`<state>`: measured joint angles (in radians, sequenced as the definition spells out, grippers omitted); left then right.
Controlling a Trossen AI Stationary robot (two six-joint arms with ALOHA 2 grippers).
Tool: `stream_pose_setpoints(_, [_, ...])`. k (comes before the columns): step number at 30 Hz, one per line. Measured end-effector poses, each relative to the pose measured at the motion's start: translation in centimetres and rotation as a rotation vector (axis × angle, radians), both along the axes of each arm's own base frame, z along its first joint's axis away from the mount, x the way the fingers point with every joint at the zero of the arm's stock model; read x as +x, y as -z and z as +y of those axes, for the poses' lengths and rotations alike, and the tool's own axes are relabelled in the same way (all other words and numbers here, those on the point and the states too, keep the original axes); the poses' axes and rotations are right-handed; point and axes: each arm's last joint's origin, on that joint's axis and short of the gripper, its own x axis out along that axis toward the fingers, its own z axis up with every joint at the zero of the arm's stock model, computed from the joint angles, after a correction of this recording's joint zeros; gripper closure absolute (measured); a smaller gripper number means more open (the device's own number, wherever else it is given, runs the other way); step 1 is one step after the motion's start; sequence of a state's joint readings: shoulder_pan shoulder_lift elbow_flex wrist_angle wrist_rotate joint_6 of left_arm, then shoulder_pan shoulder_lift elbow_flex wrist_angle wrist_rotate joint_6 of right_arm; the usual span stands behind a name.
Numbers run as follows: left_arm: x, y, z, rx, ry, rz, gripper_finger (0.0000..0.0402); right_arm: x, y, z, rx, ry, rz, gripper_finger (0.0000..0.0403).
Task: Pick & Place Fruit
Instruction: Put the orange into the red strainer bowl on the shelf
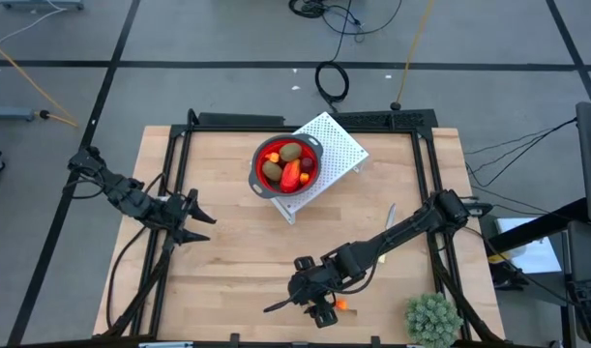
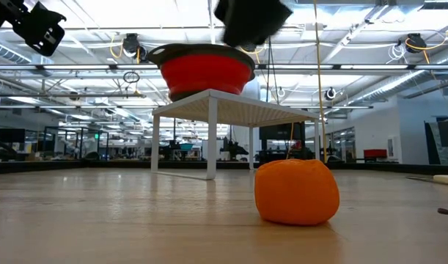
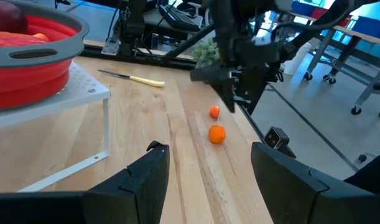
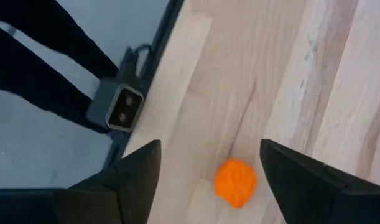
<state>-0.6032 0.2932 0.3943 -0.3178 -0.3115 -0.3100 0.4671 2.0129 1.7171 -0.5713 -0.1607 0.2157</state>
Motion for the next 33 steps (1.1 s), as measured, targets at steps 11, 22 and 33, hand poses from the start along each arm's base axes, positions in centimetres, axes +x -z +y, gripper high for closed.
stream_pose_setpoints(11, [0.0, 0.0, 0.0, -0.012, -0.003, 0.003, 0.0176, -1.0, 3.8, -0.7, -0.042, -0.015, 0.047, 0.0125])
stream_pose_setpoints(22, [0.0, 0.0, 0.0, -0.025, -0.006, 0.007, 0.0176, -1.7, 7.0, -1.5, -0.059, 0.006, 0.029, 0.012])
stream_pose_setpoints(33, [0.0, 0.0, 0.0, -0.041, -0.01, 0.012, 0.0176, -1.9, 8.7, -2.1, -0.047, 0.002, -0.028, 0.0119])
